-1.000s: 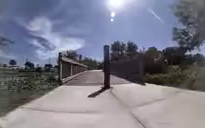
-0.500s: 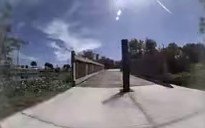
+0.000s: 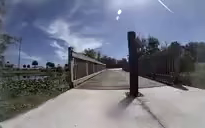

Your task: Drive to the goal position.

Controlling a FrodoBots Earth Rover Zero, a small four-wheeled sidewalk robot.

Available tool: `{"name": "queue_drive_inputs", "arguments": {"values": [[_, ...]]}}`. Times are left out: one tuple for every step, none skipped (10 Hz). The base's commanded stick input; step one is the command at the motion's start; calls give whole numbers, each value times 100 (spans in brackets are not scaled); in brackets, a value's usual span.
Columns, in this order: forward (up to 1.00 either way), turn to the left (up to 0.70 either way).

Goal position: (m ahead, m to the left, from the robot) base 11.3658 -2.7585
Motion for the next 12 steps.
{"name": "queue_drive_inputs", "arguments": {"values": [[85,0],[85,0],[85,0],[85,0],[85,0],[85,0],[85,0],[85,0],[85,0],[85,0],[85,0],[85,0]]}}
